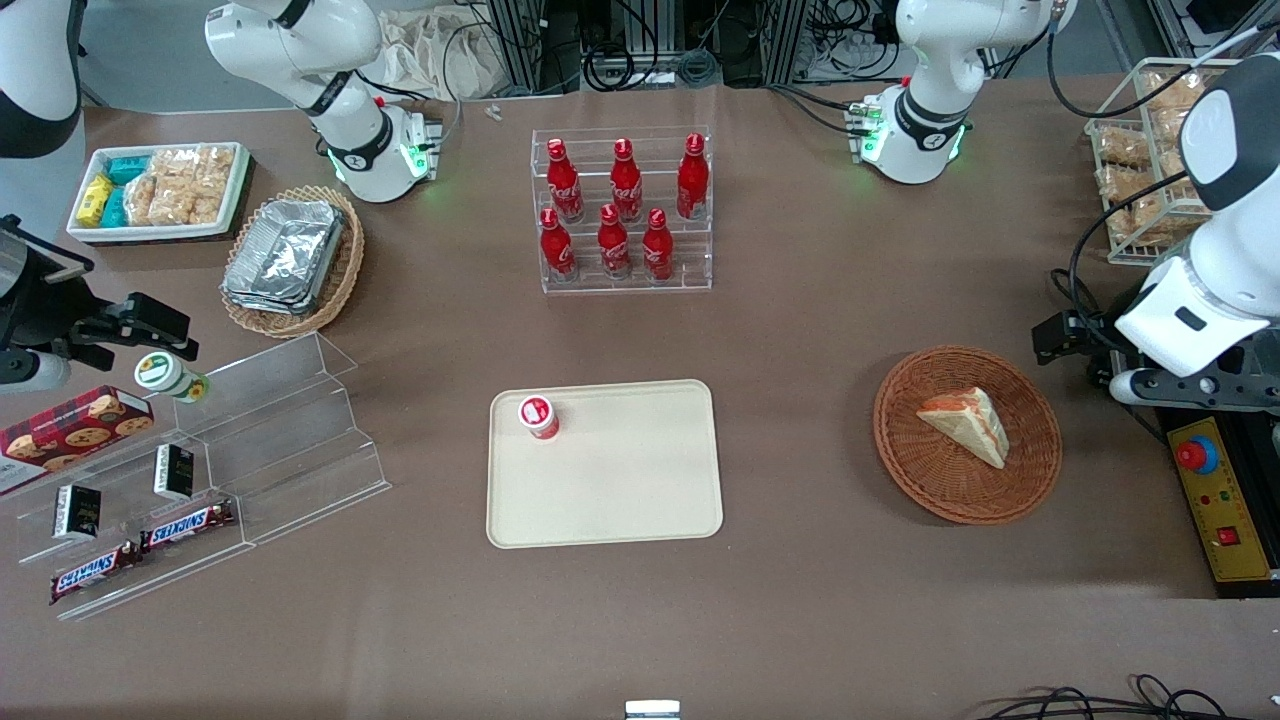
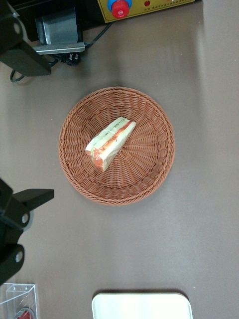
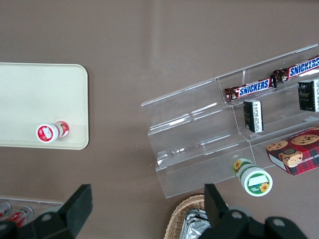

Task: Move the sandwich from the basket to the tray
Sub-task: 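Lower the open left gripper over the wrapped sandwich in the basket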

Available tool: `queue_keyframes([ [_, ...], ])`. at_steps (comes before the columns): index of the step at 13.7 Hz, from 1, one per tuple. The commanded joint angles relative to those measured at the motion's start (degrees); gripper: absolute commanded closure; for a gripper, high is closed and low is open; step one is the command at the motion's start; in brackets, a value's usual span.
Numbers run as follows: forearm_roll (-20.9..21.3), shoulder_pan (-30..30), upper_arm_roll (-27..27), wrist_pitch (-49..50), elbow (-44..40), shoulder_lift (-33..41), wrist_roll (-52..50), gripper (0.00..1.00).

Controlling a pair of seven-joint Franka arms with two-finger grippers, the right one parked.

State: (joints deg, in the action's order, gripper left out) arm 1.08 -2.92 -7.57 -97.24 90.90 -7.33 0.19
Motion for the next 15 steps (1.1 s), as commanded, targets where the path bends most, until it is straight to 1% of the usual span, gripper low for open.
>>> queue_keyframes([
  [1, 0.1, -0.4, -0.3, 1.7, -1.6, -1.3, -1.0, 0.0],
  [4, 0.1, -0.2, -0.3, 1.4, -1.7, -2.0, -2.9, 0.0],
  [7, 0.2, -0.2, -0.3, -0.2, 1.5, -1.9, -19.6, 0.0],
  [9, 0.0, -0.4, -0.3, -2.9, 6.1, -1.4, -27.1, 0.0],
  [12, 0.2, -0.4, -0.3, -10.4, 12.5, -1.4, -44.1, 0.0],
  [14, 0.2, -0.4, -0.2, -17.4, 17.5, -1.8, -49.0, 0.0],
  [15, 0.2, -0.4, -0.2, -21.0, 19.6, -2.2, -53.7, 0.0],
])
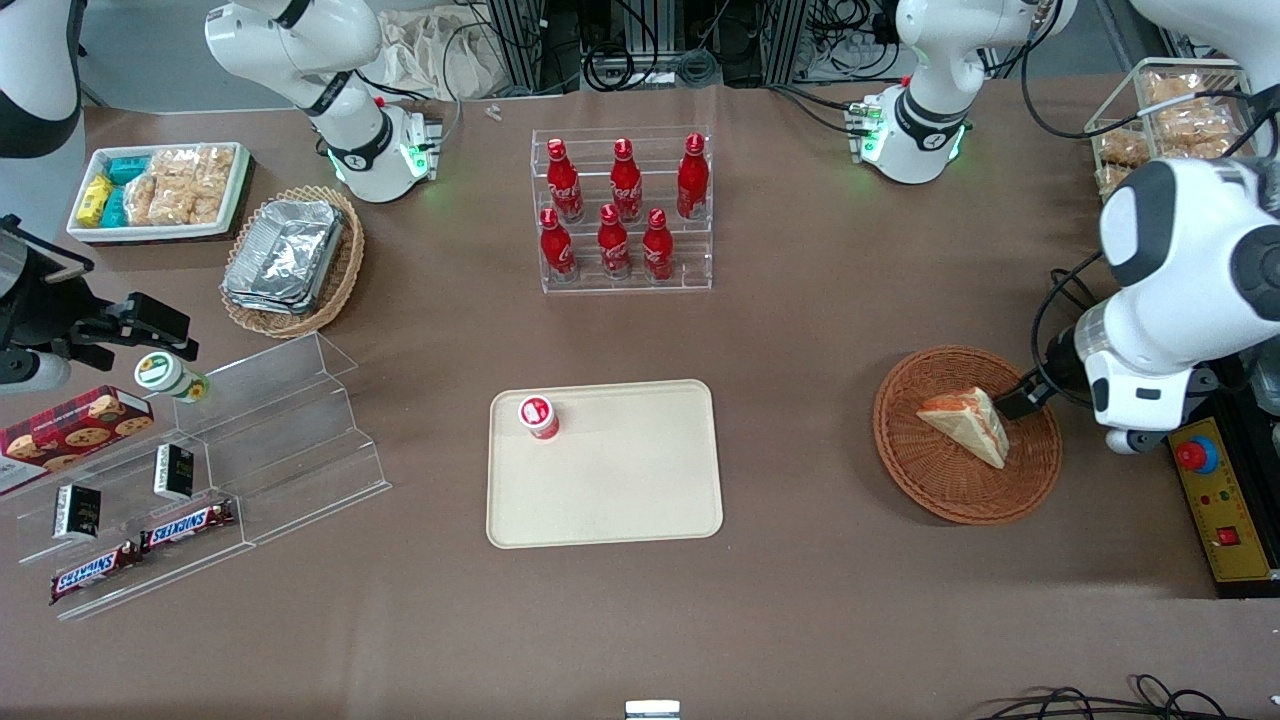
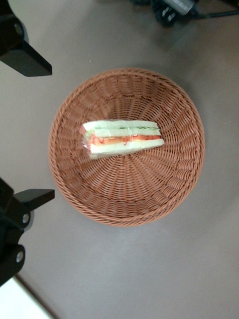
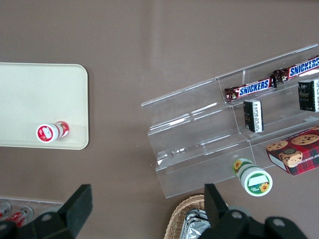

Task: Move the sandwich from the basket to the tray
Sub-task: 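Lower the open left gripper over the wrapped sandwich in the basket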

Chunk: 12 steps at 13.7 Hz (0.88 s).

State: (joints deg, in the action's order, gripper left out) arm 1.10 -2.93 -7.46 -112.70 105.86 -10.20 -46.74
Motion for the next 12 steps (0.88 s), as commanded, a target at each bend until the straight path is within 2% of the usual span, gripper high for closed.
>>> queue_keyframes([
  [1, 0.2, -0.5, -0.3, -8.8, 6.8, 0.3, -11.3, 0.0],
  [5, 0.3, -2.1, -0.1, -17.5, 13.5, -1.5, -13.8, 0.0],
  [12, 0.2, -2.6, -0.1, -22.7, 14.6, -5.5, -15.1, 0.0],
])
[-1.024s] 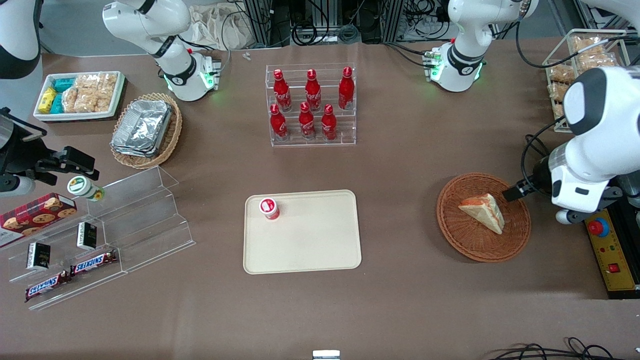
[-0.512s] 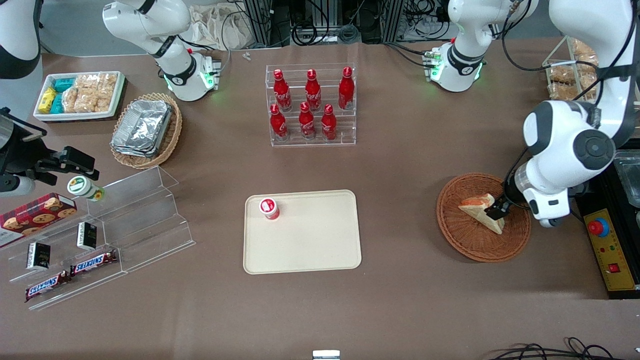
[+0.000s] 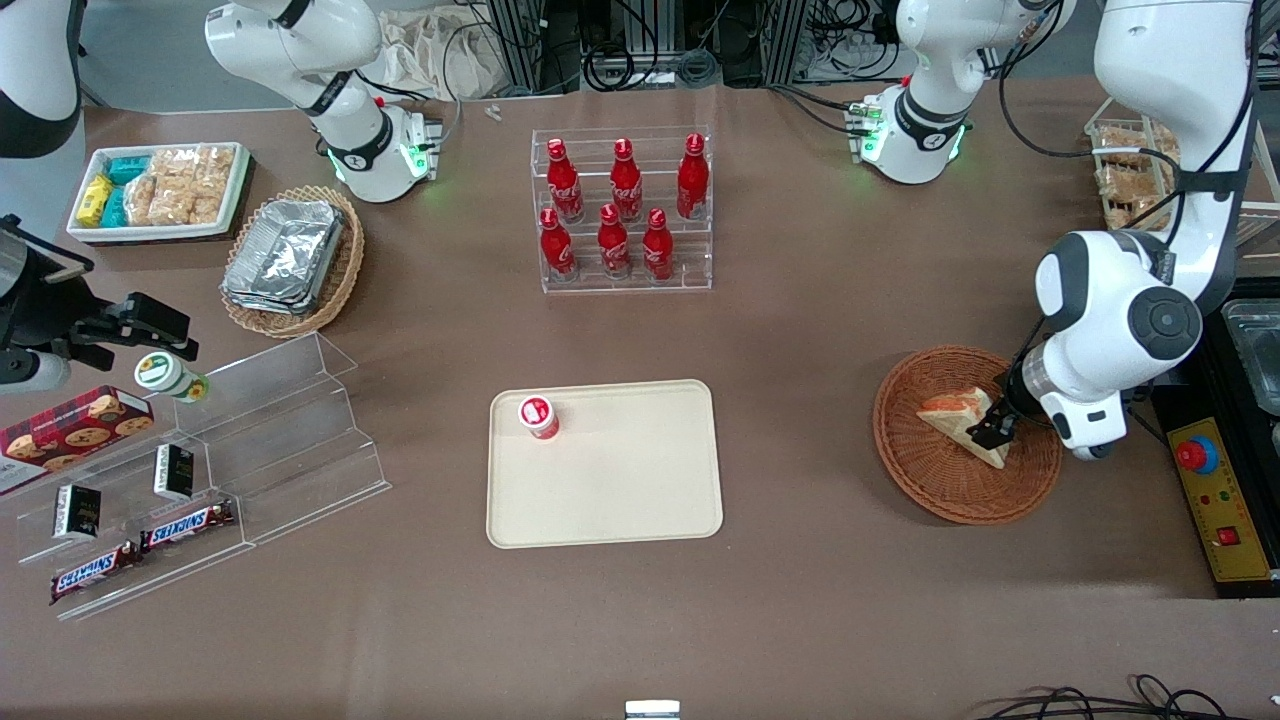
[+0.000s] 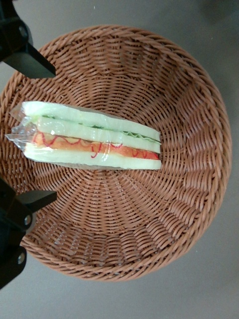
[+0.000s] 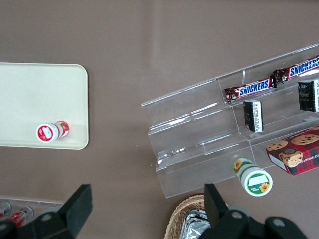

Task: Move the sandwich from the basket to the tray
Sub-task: 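Close the left gripper on the sandwich's wrapped edge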

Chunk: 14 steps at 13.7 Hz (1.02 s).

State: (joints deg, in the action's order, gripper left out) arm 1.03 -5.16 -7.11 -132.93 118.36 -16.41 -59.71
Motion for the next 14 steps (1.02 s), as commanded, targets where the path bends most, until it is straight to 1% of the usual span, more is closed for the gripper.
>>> queue_keyframes([
  [1, 0.2, -0.4, -0.4, -2.6, 2.3, 0.4, -2.2, 0.0],
  [7, 0.2, -0.4, 0.7, -7.7, 6.0, -1.1, -2.3, 0.0],
  [8, 0.2, -0.3, 0.7, -8.1, 5.8, -1.6, -3.2, 0.0],
  [9, 0.2, -0.2, 0.7, -9.0, 5.6, -2.3, -5.3, 0.02],
  [10, 0.2, 0.1, 0.7, -9.2, 4.9, -3.0, -7.4, 0.15],
  [11, 0.2, 0.2, 0.7, -9.1, 4.0, -3.6, -8.8, 0.35],
  [13, 0.3, 0.4, 0.5, -9.1, 1.9, -5.0, -11.9, 0.87],
  [14, 0.4, 0.9, 0.3, -9.1, 0.9, -5.8, -13.3, 1.0],
])
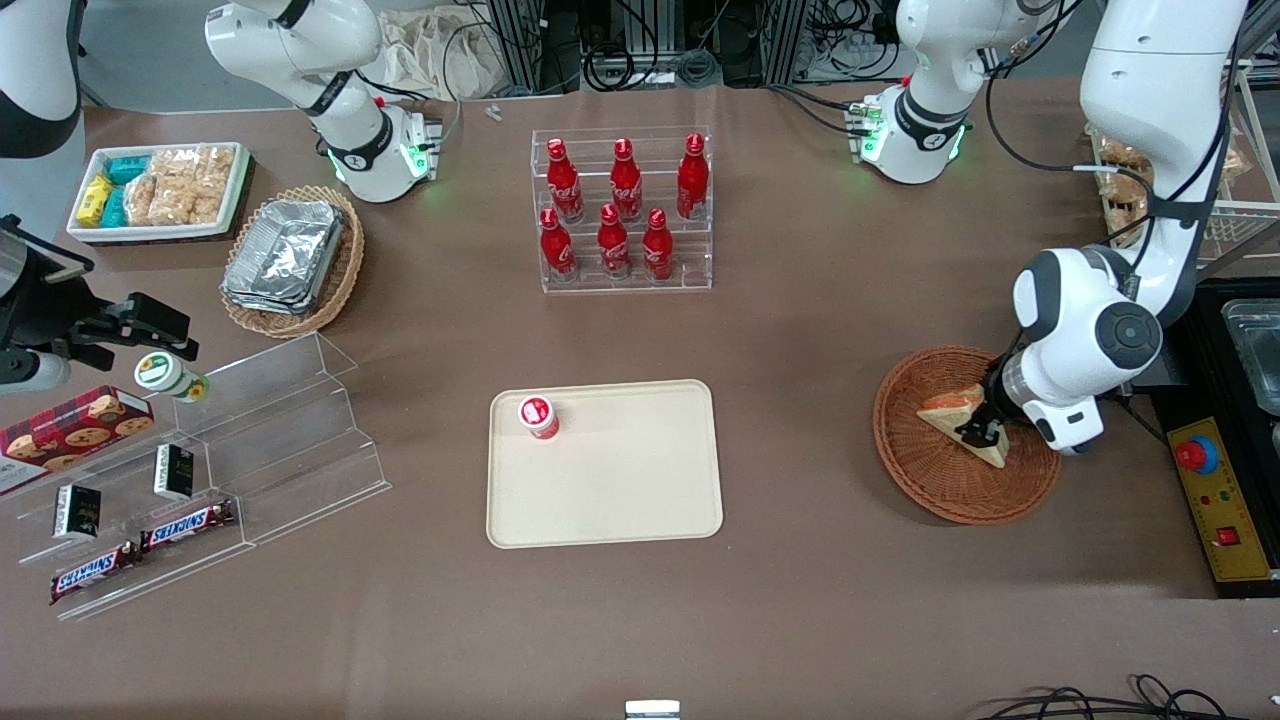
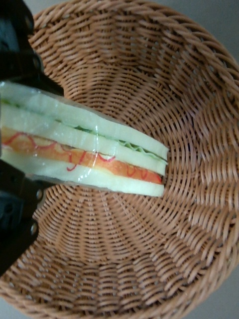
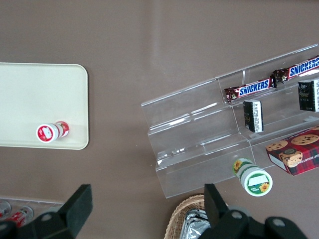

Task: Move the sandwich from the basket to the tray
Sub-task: 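Close the left gripper on the sandwich's wrapped edge, then lift the sandwich and carry it with the left gripper toward the tray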

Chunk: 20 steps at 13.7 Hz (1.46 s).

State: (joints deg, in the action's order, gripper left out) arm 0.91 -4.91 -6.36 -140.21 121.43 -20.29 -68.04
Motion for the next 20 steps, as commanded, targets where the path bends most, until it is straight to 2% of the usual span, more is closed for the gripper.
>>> queue_keyframes([
  [1, 0.5, 1.7, -0.2, -1.7, -2.6, -2.1, -5.8, 1.0],
  [5, 0.6, 1.9, -0.2, 2.7, -6.2, -1.9, -7.1, 1.0],
  [8, 3.7, 1.8, -0.4, 15.4, -14.3, -1.7, -6.4, 1.0],
  [14, 2.8, 2.0, -0.8, 41.0, -33.1, -1.0, 10.6, 1.0],
  [17, 2.9, 2.4, -5.6, 52.9, -41.4, -0.6, 18.4, 1.0],
  [20, 3.2, 2.7, -13.9, 55.0, -43.3, -1.0, 26.5, 1.0],
])
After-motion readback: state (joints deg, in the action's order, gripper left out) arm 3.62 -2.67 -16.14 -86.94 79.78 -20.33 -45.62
